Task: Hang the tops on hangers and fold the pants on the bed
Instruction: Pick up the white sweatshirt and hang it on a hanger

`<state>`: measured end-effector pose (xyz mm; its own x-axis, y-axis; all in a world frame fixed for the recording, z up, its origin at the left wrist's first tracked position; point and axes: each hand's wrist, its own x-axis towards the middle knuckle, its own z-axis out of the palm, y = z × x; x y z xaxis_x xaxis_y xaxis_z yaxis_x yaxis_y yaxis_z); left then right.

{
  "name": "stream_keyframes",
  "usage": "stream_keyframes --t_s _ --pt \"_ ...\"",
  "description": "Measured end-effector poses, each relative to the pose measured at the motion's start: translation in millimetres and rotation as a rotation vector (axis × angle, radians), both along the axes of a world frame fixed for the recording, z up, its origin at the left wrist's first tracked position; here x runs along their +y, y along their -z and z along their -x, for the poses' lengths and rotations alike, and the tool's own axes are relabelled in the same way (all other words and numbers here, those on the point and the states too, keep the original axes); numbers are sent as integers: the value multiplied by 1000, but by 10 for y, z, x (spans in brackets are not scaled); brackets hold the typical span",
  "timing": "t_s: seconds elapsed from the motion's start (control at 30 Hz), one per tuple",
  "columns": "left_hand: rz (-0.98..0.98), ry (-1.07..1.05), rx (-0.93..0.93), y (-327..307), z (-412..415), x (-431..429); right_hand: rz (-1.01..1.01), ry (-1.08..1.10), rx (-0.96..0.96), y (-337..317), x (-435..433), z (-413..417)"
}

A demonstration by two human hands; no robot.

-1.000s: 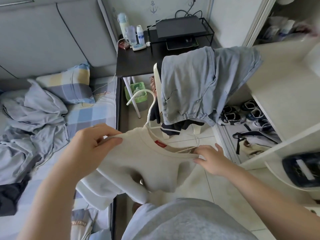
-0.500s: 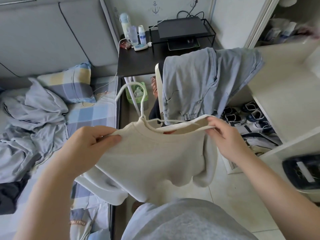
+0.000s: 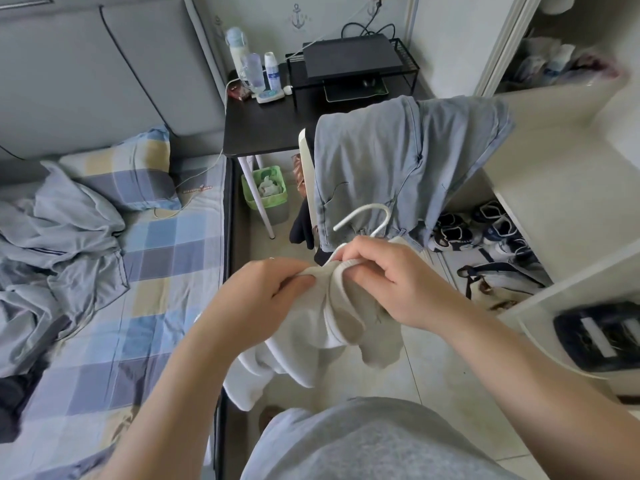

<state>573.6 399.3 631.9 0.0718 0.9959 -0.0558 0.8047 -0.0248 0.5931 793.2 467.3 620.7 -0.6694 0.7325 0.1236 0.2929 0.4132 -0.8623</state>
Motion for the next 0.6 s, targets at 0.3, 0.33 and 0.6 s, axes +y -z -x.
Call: stream_keyframes --t_s 0.3,0.33,0.6 --pt "-135 -187 -69 52 591 -41 47 75 80 19 94 -163" --pt "-129 -191 -74 58 644 -45 70 93 109 31 94 -189" --pt "-124 -279 -188 195 702 4 175 181 376 122 -10 -174"
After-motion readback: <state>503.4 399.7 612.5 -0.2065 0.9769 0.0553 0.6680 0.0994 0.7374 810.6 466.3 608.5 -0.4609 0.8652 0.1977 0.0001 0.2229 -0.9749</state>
